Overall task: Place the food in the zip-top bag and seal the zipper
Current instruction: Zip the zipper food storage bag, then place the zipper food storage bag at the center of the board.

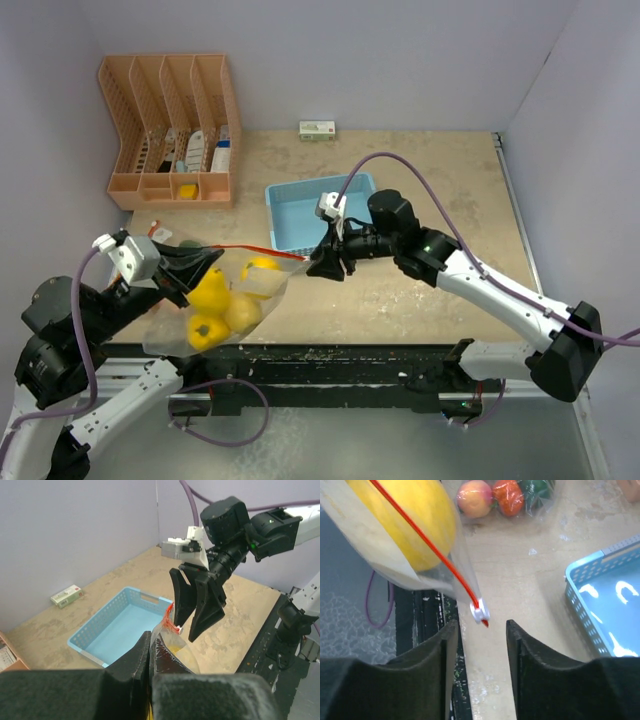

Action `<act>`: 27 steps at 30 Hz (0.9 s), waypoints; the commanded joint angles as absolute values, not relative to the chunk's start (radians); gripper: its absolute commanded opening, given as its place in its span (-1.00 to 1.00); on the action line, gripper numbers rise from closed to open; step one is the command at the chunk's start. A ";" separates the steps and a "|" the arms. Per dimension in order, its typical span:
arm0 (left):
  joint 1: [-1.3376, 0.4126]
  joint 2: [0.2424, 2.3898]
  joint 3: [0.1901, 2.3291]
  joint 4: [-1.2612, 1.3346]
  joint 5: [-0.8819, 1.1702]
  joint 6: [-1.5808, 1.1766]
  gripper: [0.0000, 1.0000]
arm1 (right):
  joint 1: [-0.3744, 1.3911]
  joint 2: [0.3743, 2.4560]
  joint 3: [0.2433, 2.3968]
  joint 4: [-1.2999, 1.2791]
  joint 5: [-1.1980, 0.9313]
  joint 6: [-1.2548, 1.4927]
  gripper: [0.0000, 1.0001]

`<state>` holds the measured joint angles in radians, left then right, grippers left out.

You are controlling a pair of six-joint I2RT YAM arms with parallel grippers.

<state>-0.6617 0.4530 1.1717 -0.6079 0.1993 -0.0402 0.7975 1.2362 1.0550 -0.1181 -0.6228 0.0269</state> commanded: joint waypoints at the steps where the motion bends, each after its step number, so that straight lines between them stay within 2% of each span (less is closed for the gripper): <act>1: -0.661 0.461 1.189 -0.454 0.147 -0.052 -1.00 | 0.785 1.200 1.086 -0.133 -0.528 0.064 0.28; 3: -0.660 0.479 1.157 -0.406 0.114 -0.074 -1.00 | 0.785 1.181 1.115 -0.108 -0.452 0.128 0.81; 5: -0.660 0.506 1.124 -0.354 0.069 -0.098 -1.00 | 0.784 1.175 1.161 -0.141 -0.349 0.171 1.00; 11: -0.660 0.618 1.027 -0.191 -0.252 -0.120 -1.00 | 0.784 1.184 1.218 -0.237 -0.168 0.253 0.99; 16: -0.660 0.700 0.934 0.042 -0.546 -0.015 -1.00 | 0.784 1.198 1.196 -0.256 -0.088 0.300 0.99; 21: -0.658 0.787 0.963 0.127 -0.680 0.083 -0.99 | 0.784 1.180 1.171 -0.234 -0.054 0.317 0.99; 23: -0.658 0.807 0.953 0.116 -0.680 0.065 -0.68 | 0.784 1.165 1.153 -0.209 -0.045 0.322 0.99; 25: -0.657 0.823 0.908 0.095 -0.656 0.025 -0.53 | 0.784 1.162 1.141 -0.198 -0.039 0.327 0.99; 27: -0.656 0.831 0.866 0.054 -0.614 -0.036 -0.10 | 0.784 1.171 1.142 -0.198 -0.035 0.333 0.99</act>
